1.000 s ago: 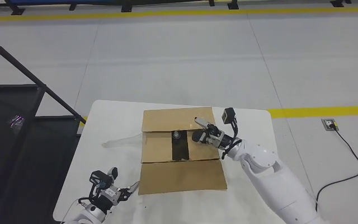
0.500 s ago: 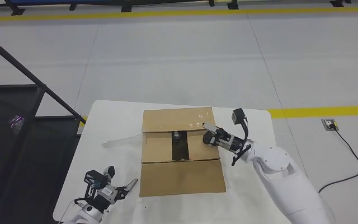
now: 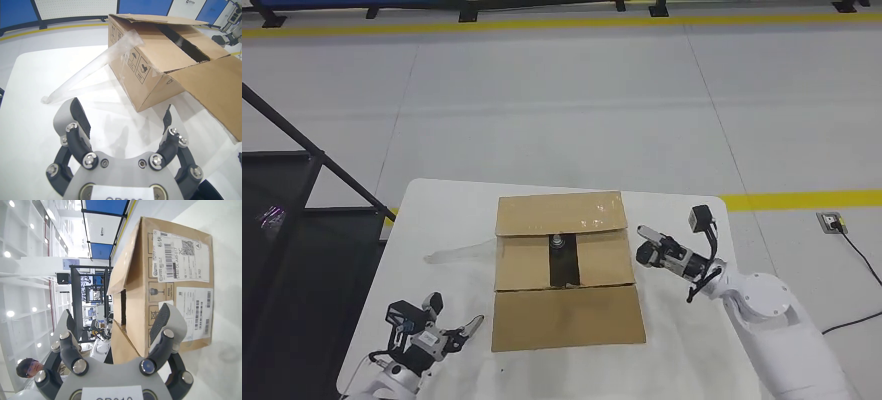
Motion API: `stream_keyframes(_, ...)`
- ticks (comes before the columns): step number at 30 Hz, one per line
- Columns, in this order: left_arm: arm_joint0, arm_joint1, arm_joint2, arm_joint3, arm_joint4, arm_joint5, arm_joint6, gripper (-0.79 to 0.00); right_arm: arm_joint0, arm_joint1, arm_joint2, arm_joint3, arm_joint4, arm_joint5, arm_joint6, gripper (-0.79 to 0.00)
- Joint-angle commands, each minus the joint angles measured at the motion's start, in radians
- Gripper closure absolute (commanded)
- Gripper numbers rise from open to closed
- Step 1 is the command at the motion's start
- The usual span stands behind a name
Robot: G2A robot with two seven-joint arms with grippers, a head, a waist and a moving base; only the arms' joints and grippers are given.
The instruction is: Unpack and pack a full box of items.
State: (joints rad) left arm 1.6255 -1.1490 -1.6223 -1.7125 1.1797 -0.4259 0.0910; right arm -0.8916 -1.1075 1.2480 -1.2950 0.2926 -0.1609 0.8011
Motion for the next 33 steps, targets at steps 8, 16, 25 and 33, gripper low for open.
stream_keyframes(8, 0.002, -0.001, -0.020, 0.002, -0.048, 0.022, 0.010, -0.785, 0.032, -0.001, -0.023, 0.056, 0.030, -0.045, 0.151, -0.785)
stream_keyframes(16, -0.003, -0.002, -0.032, -0.001, -0.109, 0.023, 0.001, -0.785, 0.037, 0.001, -0.031, 0.072, 0.101, -0.111, 0.321, -0.785)
stream_keyframes(25, 0.001, 0.001, -0.043, -0.023, -0.126, -0.027, -0.003, -0.785, 0.004, -0.008, 0.007, 0.041, 0.256, -0.115, 0.176, -0.785)
stream_keyframes(33, 0.001, 0.004, -0.010, -0.014, -0.037, -0.072, -0.002, -0.785, 0.032, -0.022, -0.053, 0.012, 0.269, -0.035, 0.177, -0.785)
